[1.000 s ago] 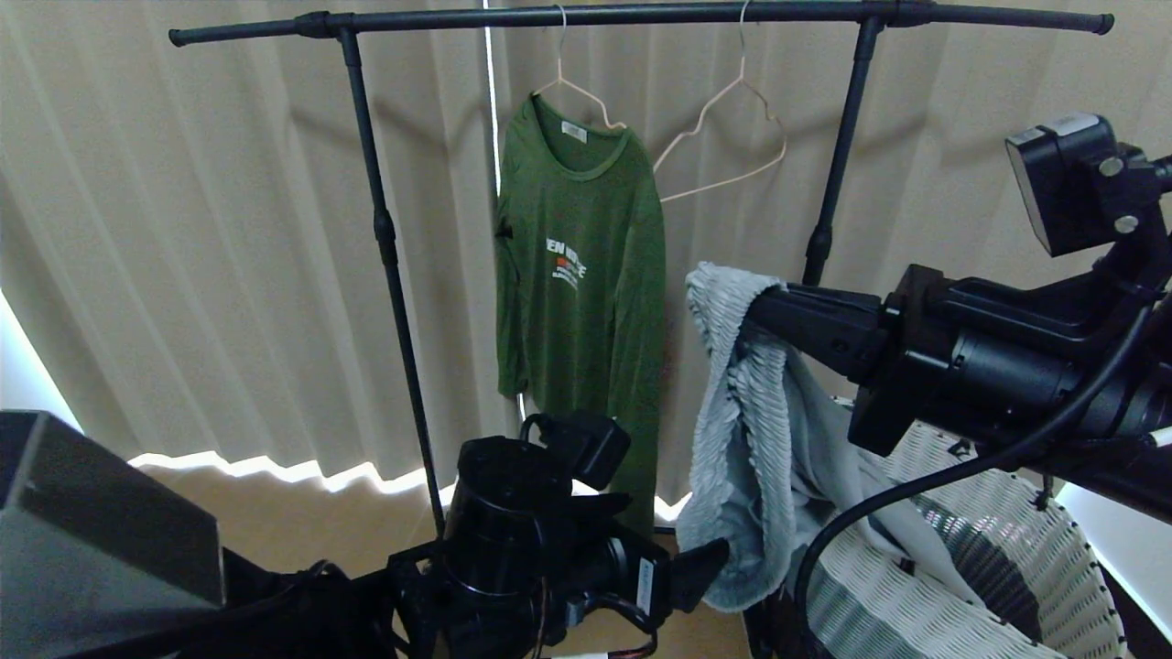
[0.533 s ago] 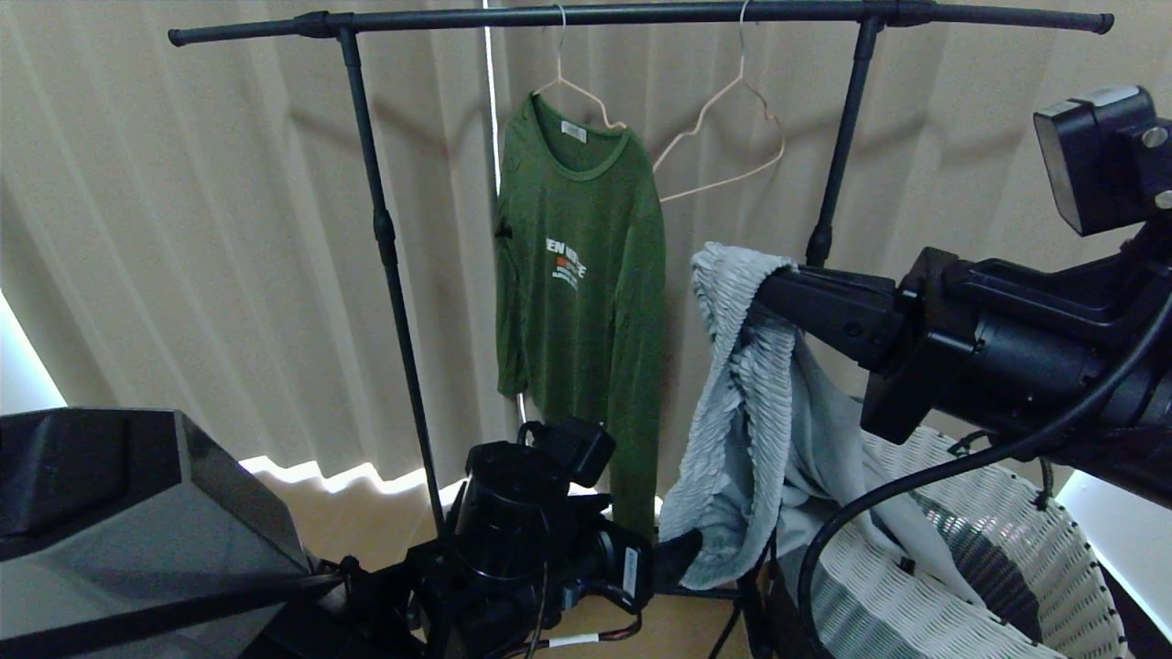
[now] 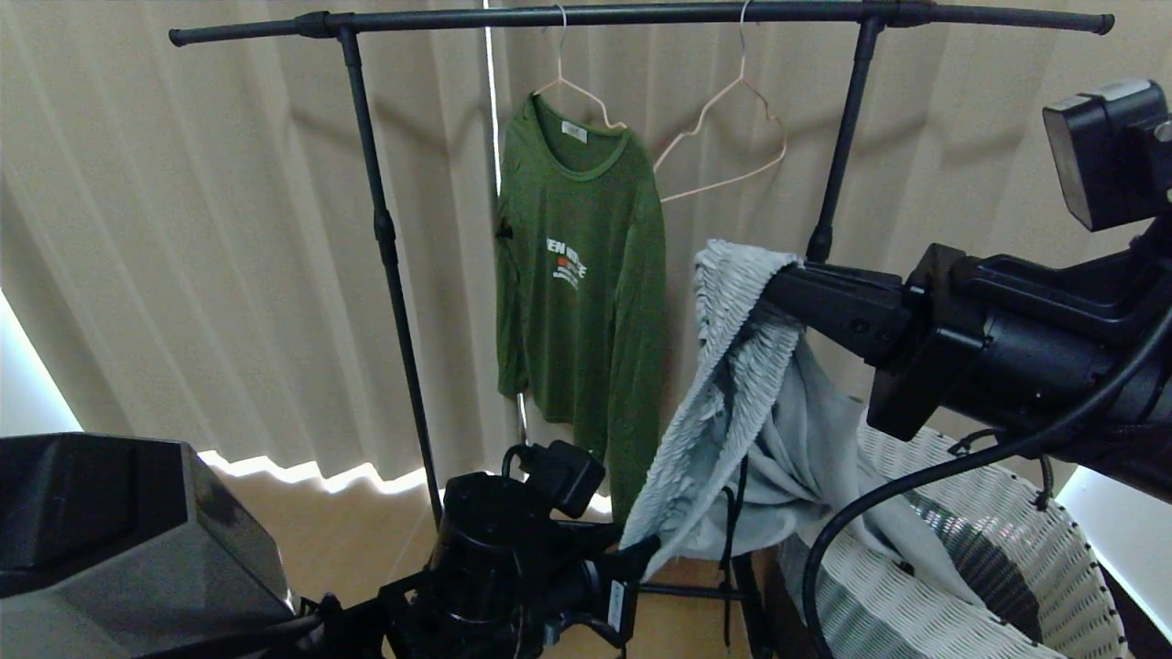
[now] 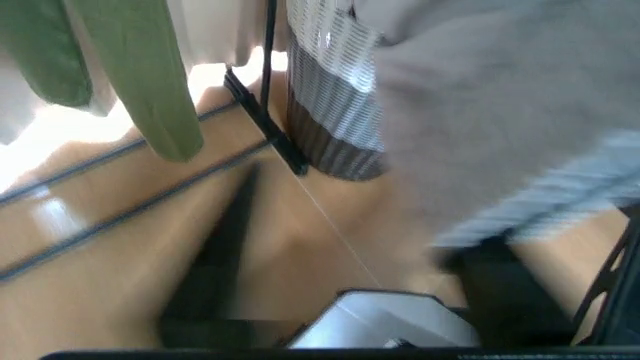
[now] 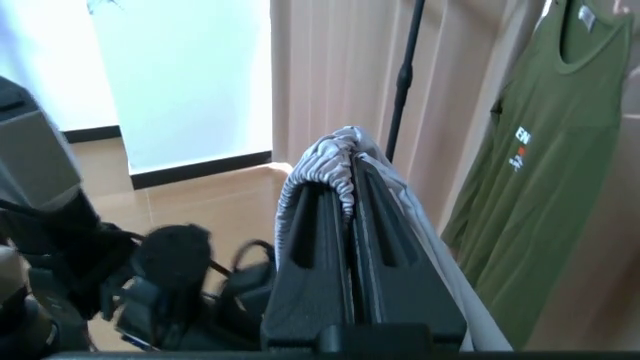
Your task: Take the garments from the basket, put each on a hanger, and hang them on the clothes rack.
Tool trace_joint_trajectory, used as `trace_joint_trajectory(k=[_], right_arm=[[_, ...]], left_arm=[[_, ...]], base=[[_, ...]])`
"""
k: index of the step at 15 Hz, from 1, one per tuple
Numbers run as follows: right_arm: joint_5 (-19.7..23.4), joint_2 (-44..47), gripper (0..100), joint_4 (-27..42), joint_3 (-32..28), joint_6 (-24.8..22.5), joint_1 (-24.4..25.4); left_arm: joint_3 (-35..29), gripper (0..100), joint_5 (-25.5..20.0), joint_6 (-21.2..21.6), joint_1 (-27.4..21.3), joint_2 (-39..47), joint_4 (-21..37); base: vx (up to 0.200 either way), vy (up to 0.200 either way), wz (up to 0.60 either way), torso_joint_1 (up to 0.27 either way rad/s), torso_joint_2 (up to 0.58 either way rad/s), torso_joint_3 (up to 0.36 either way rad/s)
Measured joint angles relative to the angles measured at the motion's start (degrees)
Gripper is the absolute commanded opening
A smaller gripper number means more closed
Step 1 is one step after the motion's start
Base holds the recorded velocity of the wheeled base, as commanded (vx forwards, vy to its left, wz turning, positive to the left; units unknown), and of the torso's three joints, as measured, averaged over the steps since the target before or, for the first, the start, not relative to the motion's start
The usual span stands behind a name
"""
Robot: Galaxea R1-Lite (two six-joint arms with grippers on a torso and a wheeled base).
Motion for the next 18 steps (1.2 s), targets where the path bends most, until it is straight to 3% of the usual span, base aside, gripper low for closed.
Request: trace_joint_trajectory(k=[2, 4, 7, 10, 15, 16, 18], right_arm=[[0.0, 0.6, 0, -0.1, 0.1, 0.0, -1.0], [-0.2, 2.5, 0, -0.2, 0.6, 0.1, -2.1], [-0.4, 5.9, 0, -3.6, 1.3, 0.1, -2.8], [-0.3, 9.0, 0, -7.3, 0.4, -0.1, -2.9], [-0.1, 11.6, 0, -7.9, -1.7, -0.1, -2.3], [-0.1, 12.1, 0, -8.0, -2.3, -0.1, -2.2], [-0.1, 13.0, 0, -8.0, -3.9, 0.3, -2.0]], left_arm=[[4.6, 0, 2.1, 3.1, 0.1, -0.2, -8.0], [11.2, 0, 2.6, 9.9, 3.1, -0.8, -17.6], [13.3, 0, 2.2, 16.1, 11.0, -3.9, -18.1], [10.2, 0, -1.1, 17.2, 17.7, -13.1, -2.8], [-3.7, 0, -4.9, 17.3, 24.1, -34.4, 34.2], [-7.0, 0, -6.4, 17.0, 25.1, -37.9, 40.0], [-12.7, 0, -8.9, 16.5, 27.3, -43.1, 46.4]], base=[[0.0, 0.0, 0.0, 0.0, 0.0, 0.0], [0.0, 0.0, 0.0, 0.0, 0.0, 0.0], [0.0, 0.0, 0.0, 0.0, 0.0, 0.0], [0.0, 0.0, 0.0, 0.0, 0.0, 0.0], [0.0, 0.0, 0.0, 0.0, 0.0, 0.0], [0.0, 0.0, 0.0, 0.0, 0.0, 0.0], [0.0, 0.0, 0.0, 0.0, 0.0, 0.0]])
